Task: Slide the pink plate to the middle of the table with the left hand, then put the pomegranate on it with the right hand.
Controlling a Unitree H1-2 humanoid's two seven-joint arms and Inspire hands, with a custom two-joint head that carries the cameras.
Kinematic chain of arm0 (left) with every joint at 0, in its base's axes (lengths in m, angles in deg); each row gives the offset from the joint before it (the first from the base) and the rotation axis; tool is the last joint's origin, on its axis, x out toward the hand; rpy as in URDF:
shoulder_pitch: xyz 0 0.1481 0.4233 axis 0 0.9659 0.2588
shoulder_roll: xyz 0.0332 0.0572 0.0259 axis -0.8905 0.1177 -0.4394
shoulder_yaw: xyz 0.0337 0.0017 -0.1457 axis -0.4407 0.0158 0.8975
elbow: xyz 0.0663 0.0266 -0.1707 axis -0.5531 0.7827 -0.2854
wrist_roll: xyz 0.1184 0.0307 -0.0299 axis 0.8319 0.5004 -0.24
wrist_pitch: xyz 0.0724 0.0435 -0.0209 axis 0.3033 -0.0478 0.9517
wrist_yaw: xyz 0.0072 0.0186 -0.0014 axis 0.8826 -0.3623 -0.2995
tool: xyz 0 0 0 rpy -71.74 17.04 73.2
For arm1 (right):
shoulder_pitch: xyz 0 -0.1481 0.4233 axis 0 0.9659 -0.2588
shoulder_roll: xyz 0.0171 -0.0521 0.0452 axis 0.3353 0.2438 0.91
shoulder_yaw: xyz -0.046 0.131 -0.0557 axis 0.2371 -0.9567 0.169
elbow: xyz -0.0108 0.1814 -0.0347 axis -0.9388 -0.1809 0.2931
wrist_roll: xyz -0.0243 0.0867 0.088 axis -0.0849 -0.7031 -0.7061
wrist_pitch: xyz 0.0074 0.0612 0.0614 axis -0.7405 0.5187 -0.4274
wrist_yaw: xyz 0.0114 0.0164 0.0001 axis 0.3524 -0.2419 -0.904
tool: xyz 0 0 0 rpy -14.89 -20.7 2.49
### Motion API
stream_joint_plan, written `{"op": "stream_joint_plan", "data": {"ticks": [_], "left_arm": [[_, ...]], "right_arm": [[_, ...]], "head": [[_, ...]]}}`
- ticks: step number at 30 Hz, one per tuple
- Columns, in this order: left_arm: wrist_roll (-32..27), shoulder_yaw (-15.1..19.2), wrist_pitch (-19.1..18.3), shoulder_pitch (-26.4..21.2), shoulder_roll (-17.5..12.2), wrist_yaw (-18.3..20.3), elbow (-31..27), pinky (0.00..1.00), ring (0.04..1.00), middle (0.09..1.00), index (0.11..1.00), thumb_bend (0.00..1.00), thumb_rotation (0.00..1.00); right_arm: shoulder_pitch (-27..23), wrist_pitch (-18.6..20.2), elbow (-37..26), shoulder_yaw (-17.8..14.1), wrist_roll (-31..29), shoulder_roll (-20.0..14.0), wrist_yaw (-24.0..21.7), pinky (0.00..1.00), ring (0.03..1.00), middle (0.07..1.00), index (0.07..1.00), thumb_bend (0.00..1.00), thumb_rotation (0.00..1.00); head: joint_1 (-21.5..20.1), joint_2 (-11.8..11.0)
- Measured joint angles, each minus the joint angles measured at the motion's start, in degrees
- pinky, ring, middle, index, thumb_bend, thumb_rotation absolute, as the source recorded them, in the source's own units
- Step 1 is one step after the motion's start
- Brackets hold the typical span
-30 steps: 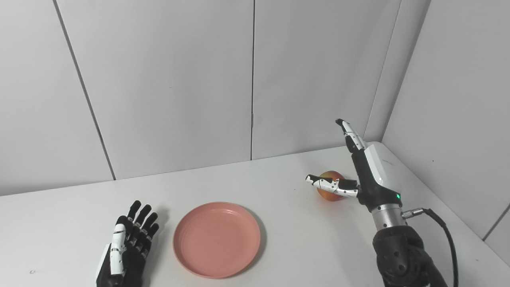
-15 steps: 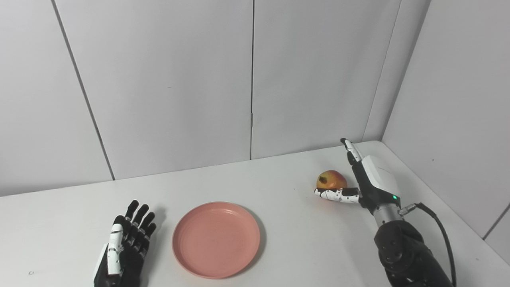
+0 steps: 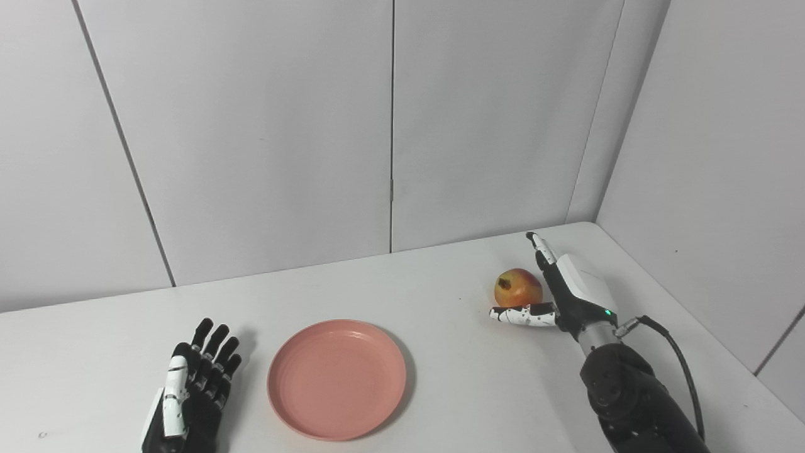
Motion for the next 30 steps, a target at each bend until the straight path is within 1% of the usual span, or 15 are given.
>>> {"op": "stream_joint_plan", "data": {"ticks": [6, 12, 15, 26, 30], "left_arm": [[-0.07, 0.0, -0.03, 0.0, -0.06, 0.01, -0.01, 1.0, 0.975, 0.981, 0.975, 0.37, 1.0], [-0.12, 0.0, -0.03, 0.0, -0.42, 0.23, 0.03, 1.0, 0.98, 0.987, 0.98, 0.37, 1.0], [-0.61, 0.02, -0.03, -0.01, -0.72, 0.27, 0.06, 1.0, 0.981, 0.988, 0.982, 0.37, 1.0], [-1.29, 0.0, -0.38, -0.01, -1.1, 0.27, -0.06, 1.0, 0.971, 0.98, 0.976, 0.38, 1.0], [-1.29, -0.02, -0.69, -0.01, -1.21, 0.27, -0.23, 1.0, 0.969, 0.979, 0.975, 0.38, 1.0]], "right_arm": [[-0.81, -0.02, 2.73, 0.74, -1.07, -0.49, 0.06, 0.76, 0.898, 0.965, 0.975, 0.97, 0.43], [-2.34, -0.02, 5.83, 1.26, -2.37, -0.55, 0.12, 0.76, 0.886, 0.96, 0.971, 0.97, 0.39], [-2.79, -0.02, 6.29, 1.58, -2.79, -0.57, 0.12, 0.75, 0.884, 0.961, 0.973, 0.97, 0.39], [-4.06, -0.02, 7.97, 1.92, -4.65, -0.7, 0.14, 0.78, 0.888, 0.94, 0.947, 0.97, 0.32], [-4.14, -0.03, 8.22, 1.94, -4.84, -0.67, 1.31, 0.78, 0.886, 0.932, 0.939, 0.97, 0.3]], "head": [[0.09, 0.18], [0.09, 0.7], [0.09, 0.88], [0.35, 1.67], [0.35, 1.93]]}}
